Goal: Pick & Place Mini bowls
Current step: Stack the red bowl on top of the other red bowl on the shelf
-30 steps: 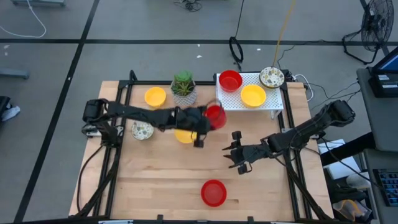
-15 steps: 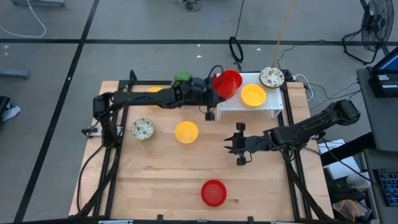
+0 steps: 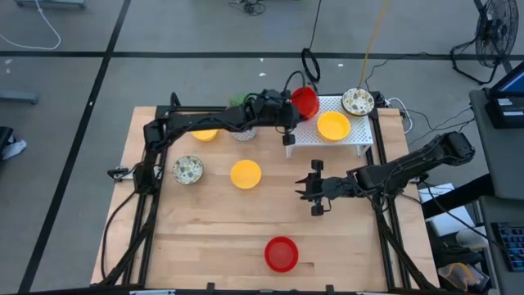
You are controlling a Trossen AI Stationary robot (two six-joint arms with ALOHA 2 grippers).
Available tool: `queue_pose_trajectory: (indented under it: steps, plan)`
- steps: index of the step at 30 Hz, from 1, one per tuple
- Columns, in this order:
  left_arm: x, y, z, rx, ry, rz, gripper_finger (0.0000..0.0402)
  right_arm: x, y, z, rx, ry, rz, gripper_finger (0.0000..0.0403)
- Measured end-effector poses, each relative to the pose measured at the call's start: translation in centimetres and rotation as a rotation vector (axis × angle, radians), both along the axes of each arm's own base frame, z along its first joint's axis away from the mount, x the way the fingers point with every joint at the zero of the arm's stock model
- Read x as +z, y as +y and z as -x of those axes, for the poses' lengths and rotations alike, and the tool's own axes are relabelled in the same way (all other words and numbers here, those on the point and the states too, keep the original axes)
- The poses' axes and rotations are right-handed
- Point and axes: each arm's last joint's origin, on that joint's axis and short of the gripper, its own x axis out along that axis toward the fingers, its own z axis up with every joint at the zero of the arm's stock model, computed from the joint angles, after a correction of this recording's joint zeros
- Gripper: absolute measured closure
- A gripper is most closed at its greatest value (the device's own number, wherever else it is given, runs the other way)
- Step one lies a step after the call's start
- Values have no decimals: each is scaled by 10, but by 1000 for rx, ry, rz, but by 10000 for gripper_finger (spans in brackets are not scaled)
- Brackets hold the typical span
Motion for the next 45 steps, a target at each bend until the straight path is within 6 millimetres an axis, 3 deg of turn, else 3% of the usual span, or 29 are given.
queue_pose_trajectory:
  steps: [27,33,39,45]
  plan:
    - [-5,10,5,30,53,36,397,0,0,0,-6,-2,-8,289]
    - [-5,11,6,33,54,36,381,0,0,0,-6,-2,-8,289]
    - [-5,11,6,33,54,36,396,0,0,0,-5,-2,-8,289]
    - [-5,11,6,33,54,35,380,0,0,0,-5,-2,-8,289]
